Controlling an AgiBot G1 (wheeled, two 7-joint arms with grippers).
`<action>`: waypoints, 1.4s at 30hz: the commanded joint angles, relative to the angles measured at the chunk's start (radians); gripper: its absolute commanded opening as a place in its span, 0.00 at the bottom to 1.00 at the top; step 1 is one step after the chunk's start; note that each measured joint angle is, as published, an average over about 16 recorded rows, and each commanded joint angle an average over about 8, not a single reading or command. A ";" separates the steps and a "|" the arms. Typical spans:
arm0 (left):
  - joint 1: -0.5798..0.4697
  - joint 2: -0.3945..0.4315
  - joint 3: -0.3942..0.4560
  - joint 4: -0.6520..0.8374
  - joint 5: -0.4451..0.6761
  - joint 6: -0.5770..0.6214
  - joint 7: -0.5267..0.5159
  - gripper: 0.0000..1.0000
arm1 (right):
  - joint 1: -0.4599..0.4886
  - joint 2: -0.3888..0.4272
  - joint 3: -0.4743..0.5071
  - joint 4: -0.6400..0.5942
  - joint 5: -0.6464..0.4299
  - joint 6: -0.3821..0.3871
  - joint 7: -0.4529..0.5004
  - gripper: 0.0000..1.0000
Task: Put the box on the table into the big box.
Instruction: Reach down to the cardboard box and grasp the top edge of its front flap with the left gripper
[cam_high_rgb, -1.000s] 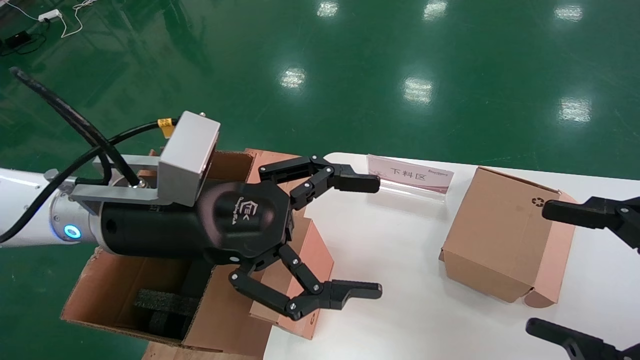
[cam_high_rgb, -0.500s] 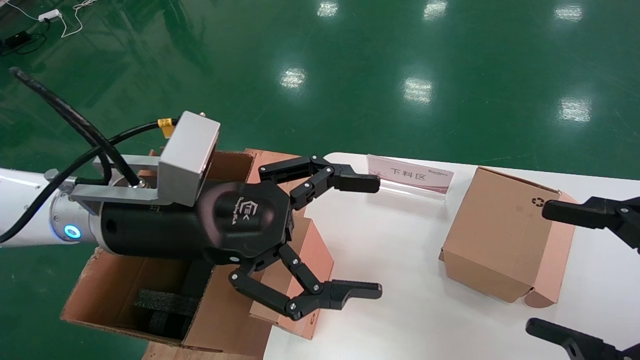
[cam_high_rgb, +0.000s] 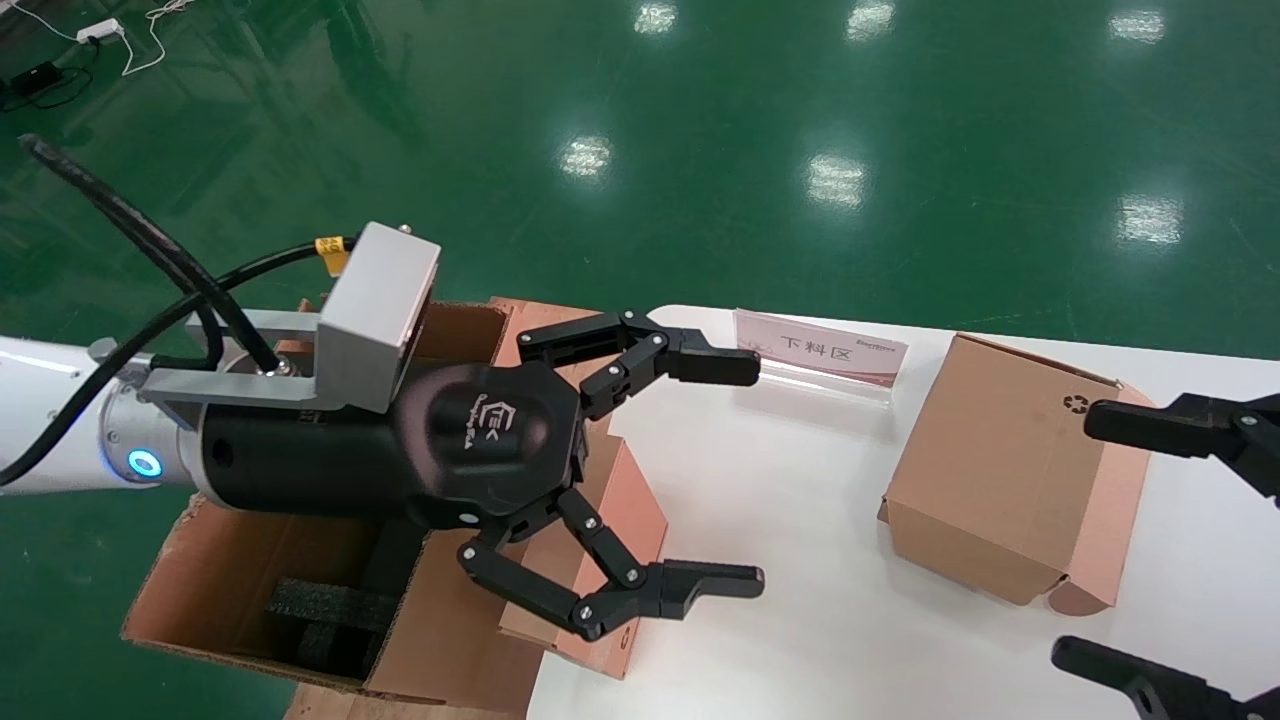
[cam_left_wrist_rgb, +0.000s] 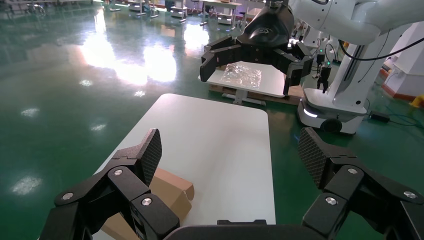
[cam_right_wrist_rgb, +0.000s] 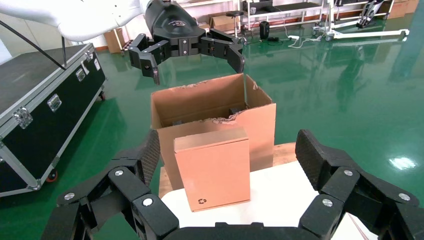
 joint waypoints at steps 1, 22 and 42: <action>0.000 0.000 0.000 0.000 0.000 0.000 0.000 1.00 | 0.000 0.000 0.000 0.000 0.000 0.000 0.000 1.00; 0.007 -0.015 0.010 0.016 0.020 -0.021 -0.013 1.00 | 0.000 0.000 0.000 0.000 0.000 0.000 0.000 1.00; -0.135 -0.192 0.147 -0.030 0.299 -0.204 -0.161 1.00 | 0.000 0.000 0.000 0.000 0.000 0.000 0.000 1.00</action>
